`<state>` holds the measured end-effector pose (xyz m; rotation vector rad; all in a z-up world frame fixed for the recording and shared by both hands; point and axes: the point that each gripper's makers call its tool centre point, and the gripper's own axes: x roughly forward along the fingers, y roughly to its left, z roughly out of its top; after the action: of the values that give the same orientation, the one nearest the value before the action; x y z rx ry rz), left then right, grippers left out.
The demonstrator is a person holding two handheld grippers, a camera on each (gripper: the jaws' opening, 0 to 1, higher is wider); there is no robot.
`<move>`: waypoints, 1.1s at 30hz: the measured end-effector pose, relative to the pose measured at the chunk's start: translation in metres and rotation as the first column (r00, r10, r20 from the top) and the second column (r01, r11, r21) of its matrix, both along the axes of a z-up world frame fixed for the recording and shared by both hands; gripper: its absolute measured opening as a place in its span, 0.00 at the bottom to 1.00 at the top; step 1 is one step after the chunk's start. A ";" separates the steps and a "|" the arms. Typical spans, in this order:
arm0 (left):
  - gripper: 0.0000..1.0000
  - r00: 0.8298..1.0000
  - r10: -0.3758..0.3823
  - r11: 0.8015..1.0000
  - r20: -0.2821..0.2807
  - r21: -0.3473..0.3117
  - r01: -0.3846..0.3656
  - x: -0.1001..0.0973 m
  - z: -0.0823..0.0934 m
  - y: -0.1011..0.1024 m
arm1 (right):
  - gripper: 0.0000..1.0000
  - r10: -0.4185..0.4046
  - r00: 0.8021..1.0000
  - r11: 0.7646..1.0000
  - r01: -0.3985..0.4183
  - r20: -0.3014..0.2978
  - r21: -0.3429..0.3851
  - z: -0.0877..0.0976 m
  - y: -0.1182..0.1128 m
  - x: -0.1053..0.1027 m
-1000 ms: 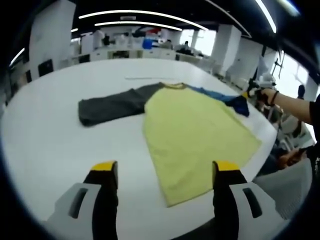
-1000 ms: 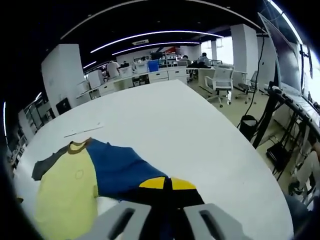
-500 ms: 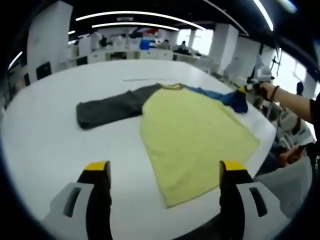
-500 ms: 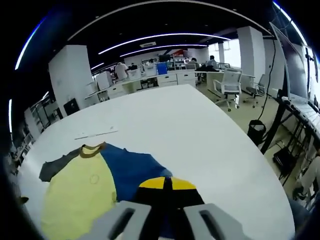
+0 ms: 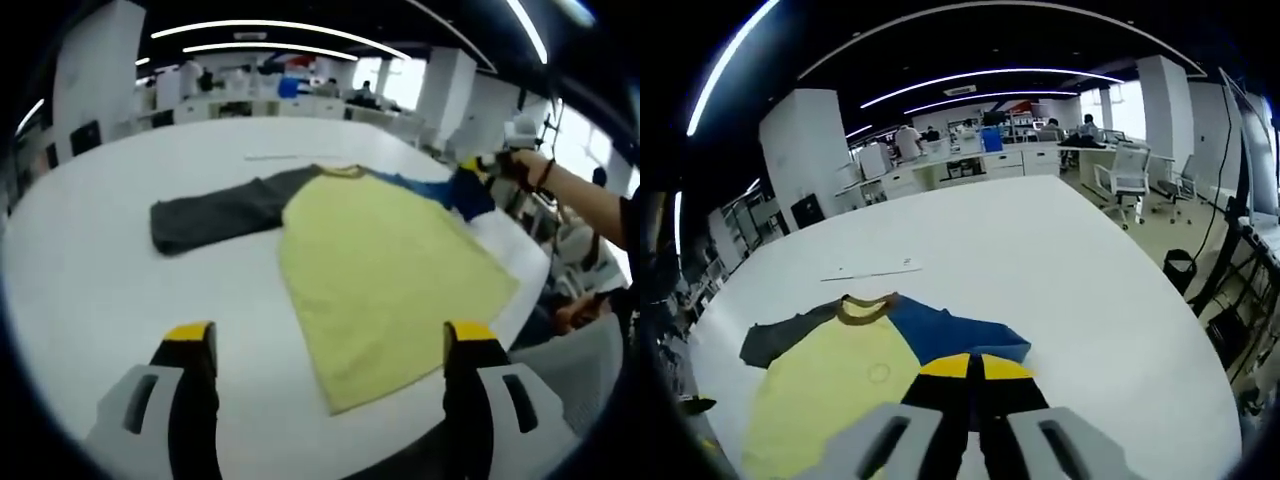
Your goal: Fold the garment on the visible template until the final outline fits inside the template.
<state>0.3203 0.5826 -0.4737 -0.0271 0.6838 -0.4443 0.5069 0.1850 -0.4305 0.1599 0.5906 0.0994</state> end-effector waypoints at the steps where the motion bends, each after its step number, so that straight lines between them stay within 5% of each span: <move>1: 0.90 1.000 0.001 1.000 0.001 -0.001 -0.001 0.000 0.000 0.000 | 0.00 0.005 1.000 1.000 -0.005 0.001 0.000 0.000 0.002 0.000; 15: 0.90 1.000 0.011 1.000 -0.013 -0.005 -0.011 -0.003 -0.005 0.004 | 0.00 0.210 0.978 0.977 -0.210 0.007 -0.023 0.001 0.082 0.008; 33: 0.90 0.999 0.014 1.000 -0.030 -0.009 -0.014 -0.004 -0.010 0.004 | 0.00 0.457 0.889 0.883 -0.458 -0.038 -0.097 -0.021 0.146 -0.019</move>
<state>0.3160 0.5866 -0.4833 -0.0471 0.7106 -0.4345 0.4875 0.3309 -0.4512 -0.0849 0.6372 0.5279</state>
